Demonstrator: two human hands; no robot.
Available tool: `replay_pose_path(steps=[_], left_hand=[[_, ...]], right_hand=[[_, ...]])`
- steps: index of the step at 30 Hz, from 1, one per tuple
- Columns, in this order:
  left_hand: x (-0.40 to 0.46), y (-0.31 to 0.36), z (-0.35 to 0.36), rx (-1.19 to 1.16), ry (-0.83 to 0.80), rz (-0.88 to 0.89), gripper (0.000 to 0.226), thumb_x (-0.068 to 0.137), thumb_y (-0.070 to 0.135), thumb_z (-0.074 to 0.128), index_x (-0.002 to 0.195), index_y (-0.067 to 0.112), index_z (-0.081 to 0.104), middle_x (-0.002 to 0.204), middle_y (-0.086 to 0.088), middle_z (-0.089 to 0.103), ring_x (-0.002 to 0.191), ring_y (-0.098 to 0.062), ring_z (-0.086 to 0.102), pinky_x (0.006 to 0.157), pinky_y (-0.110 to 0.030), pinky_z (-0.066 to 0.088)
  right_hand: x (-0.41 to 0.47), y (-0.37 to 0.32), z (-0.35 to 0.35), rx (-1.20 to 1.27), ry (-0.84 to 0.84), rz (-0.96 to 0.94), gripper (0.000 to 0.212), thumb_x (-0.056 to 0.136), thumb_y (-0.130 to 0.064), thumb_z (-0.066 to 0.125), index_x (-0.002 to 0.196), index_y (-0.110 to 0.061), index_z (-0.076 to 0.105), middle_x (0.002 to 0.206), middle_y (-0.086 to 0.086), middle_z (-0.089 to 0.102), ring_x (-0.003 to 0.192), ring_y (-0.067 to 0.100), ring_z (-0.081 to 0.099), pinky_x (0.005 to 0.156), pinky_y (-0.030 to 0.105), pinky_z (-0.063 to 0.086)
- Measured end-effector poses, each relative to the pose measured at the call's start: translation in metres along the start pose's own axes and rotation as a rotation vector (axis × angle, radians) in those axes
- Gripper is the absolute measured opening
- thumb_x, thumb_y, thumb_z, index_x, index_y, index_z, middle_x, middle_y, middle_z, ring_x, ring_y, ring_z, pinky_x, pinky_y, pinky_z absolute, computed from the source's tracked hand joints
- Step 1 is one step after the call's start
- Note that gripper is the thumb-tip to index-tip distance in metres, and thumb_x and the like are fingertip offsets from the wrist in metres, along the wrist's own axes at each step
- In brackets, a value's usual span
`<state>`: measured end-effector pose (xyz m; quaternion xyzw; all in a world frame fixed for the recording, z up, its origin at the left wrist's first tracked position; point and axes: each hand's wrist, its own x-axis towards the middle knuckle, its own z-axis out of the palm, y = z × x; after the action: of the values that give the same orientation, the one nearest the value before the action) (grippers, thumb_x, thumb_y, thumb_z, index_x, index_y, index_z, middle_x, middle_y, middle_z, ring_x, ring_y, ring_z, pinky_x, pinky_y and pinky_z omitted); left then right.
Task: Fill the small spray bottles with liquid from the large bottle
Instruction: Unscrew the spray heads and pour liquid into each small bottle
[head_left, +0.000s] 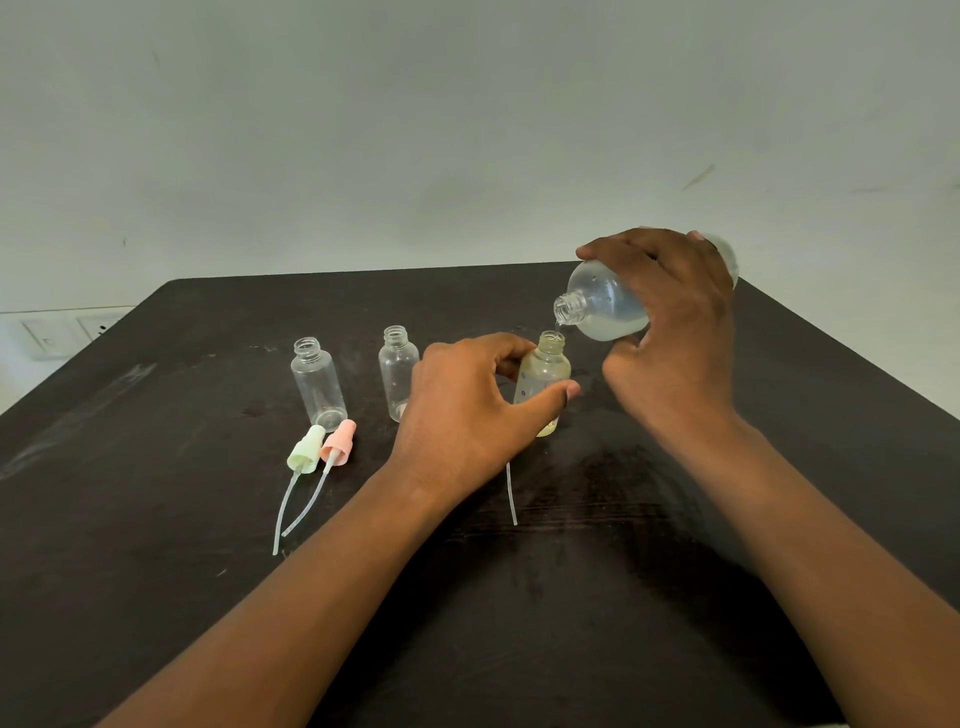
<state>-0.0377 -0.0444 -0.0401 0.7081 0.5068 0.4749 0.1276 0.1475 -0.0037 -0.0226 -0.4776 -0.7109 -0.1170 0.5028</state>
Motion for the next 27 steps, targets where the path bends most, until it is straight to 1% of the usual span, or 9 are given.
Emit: replay_pose_path(steps=[4,8,14,18,21,27], left_hand=[[-0.0001,-0.0001,0.0000,-0.001,-0.003,0.006,0.038,0.081,0.053,0.083,0.109,0.027,0.079,0.086,0.016,0.077,0.062,0.005,0.067,0.074,-0.035,0.064],[0.0003,0.0000,0.0000,0.004,0.002,0.013,0.038,0.081,0.053,0.083,0.109,0.027,0.079,0.083,0.019,0.075,0.061,0.007,0.065,0.075,-0.034,0.063],[-0.0001,0.0009,-0.0008,-0.006,0.001,0.013,0.037,0.082,0.052,0.084,0.108,0.027,0.079,0.082,0.019,0.074,0.061,0.007,0.066,0.075,-0.036,0.063],[-0.0001,0.0022,-0.0006,-0.014,0.008,0.009,0.035,0.081,0.051,0.085,0.107,0.028,0.079,0.077,0.024,0.069,0.060,0.011,0.064,0.074,-0.034,0.063],[-0.0004,0.0025,-0.0007,-0.014,0.005,0.006,0.036,0.081,0.051,0.085,0.108,0.028,0.079,0.075,0.026,0.067,0.061,0.010,0.065,0.075,-0.034,0.063],[-0.0004,0.0024,-0.0001,-0.020,0.016,0.005,0.036,0.081,0.050,0.085,0.108,0.027,0.079,0.077,0.025,0.069,0.060,0.011,0.065,0.074,-0.034,0.063]], right_hand=[[-0.0001,-0.0002,0.0000,0.004,0.003,0.001,0.079,0.055,0.006,0.054,0.127,-0.023,0.072,0.123,0.001,0.067,0.122,0.030,0.061,0.124,0.049,0.031],[0.0005,0.0001,0.0000,0.002,0.006,0.000,0.078,0.056,0.008,0.055,0.126,-0.022,0.072,0.123,0.001,0.067,0.121,0.030,0.062,0.124,0.050,0.032],[0.0006,-0.0006,-0.0006,-0.002,0.005,-0.006,0.077,0.057,0.004,0.054,0.127,-0.022,0.072,0.123,0.001,0.067,0.122,0.030,0.062,0.124,0.049,0.032],[0.0005,-0.0011,-0.0010,0.000,0.010,-0.003,0.079,0.056,0.008,0.057,0.127,-0.022,0.072,0.123,0.001,0.067,0.122,0.030,0.062,0.124,0.051,0.032],[0.0004,-0.0012,-0.0005,-0.003,0.009,0.006,0.080,0.056,0.011,0.059,0.128,-0.023,0.072,0.124,0.001,0.067,0.122,0.029,0.061,0.124,0.052,0.033],[0.0002,0.0001,0.0001,-0.003,0.008,0.002,0.079,0.057,0.009,0.058,0.127,-0.023,0.072,0.124,0.000,0.067,0.122,0.030,0.061,0.124,0.052,0.032]])
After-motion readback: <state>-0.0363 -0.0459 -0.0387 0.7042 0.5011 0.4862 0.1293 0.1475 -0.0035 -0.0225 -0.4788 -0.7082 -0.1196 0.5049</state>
